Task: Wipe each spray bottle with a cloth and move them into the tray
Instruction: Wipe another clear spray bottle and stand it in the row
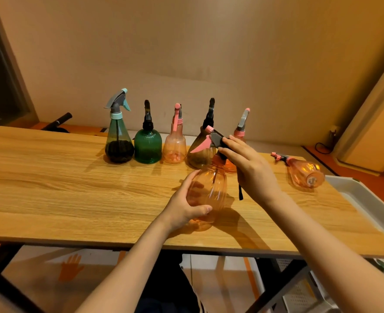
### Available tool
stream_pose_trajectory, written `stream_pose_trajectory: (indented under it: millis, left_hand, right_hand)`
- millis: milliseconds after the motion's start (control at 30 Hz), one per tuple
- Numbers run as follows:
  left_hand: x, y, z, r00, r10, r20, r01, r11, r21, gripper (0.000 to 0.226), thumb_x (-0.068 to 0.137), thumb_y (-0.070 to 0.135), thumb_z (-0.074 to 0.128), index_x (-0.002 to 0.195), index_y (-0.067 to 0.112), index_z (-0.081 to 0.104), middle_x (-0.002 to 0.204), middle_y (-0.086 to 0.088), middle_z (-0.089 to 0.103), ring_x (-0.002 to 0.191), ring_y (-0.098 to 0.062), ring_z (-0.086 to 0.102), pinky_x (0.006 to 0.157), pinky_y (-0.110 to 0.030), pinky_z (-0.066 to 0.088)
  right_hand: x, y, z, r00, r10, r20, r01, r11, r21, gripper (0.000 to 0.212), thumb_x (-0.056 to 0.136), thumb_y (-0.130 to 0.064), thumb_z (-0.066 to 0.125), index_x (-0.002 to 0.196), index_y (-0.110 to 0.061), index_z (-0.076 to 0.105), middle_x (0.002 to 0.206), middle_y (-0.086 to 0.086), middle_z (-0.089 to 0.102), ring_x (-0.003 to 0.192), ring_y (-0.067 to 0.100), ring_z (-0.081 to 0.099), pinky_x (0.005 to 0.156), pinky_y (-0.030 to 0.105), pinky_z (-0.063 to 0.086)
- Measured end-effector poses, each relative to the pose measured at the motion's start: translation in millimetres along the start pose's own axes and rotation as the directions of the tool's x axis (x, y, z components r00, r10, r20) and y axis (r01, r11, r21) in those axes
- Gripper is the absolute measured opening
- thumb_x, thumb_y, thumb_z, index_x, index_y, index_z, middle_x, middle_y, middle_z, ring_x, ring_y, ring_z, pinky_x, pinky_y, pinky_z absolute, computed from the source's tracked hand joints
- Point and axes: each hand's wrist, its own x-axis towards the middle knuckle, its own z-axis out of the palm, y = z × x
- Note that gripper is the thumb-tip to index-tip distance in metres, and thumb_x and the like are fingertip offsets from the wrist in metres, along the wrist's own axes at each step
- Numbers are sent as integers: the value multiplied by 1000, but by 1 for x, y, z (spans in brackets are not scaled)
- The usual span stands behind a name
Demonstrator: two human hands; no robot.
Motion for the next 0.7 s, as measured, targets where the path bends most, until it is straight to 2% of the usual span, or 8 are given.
stream_pose_trajectory:
  millis: [100,200,367,500,600,700]
  left_hand:
    - [0,1,1,1000,5,-17,-4,1000,14,93,54,49,77,132,50,26,140,1,40,127,-17,46,100,-34,49]
    - [0,1,0,1000,7,-30,-7,1000,17,88,54,51,76,128,52,30,139,2,42,126,-16,46,100,-35,49]
    - [1,1,0,1000,7,-18,-7,1000,12,88,53,51,75,129,49,29,132,9,44,122,-11,49,96,-30,50]
    - [2,0,-3,1000,0,10,0,1000,-15,86,53,47,77,126,53,31,135,6,45,123,-13,50,96,-32,50]
    - [1,1,-4,1000,-8,-3,7,999,-53,87,53,45,78,127,49,33,133,7,48,122,-12,51,93,-28,52]
    - [2,1,-4,1000,-20,-3,20,998,-65,92,52,43,78,131,46,31,132,8,48,121,-10,51,92,-27,52]
  right_hand:
    - [8,-9,8,999,0,52,1,1000,-6,51,65,16,73,112,-3,65,124,17,59,119,35,52,97,42,35]
    - [-5,-16,18,995,22,102,-23,1000,13,57,61,14,78,113,-7,65,126,14,58,122,33,50,97,44,39]
    - [-22,-16,12,998,19,65,-23,997,72,57,64,13,77,116,-6,63,129,15,56,123,32,49,96,42,39]
    - [-21,-21,14,998,-2,62,-3,997,81,63,62,17,76,119,-6,61,130,15,54,125,28,45,100,41,35]
    - [-30,-19,20,998,29,56,-35,992,123,67,62,21,73,122,-6,59,135,13,51,129,24,39,102,40,33]
    - [-43,-16,22,998,46,43,-52,985,164,69,62,27,66,123,-4,57,135,14,49,130,26,40,103,41,36]
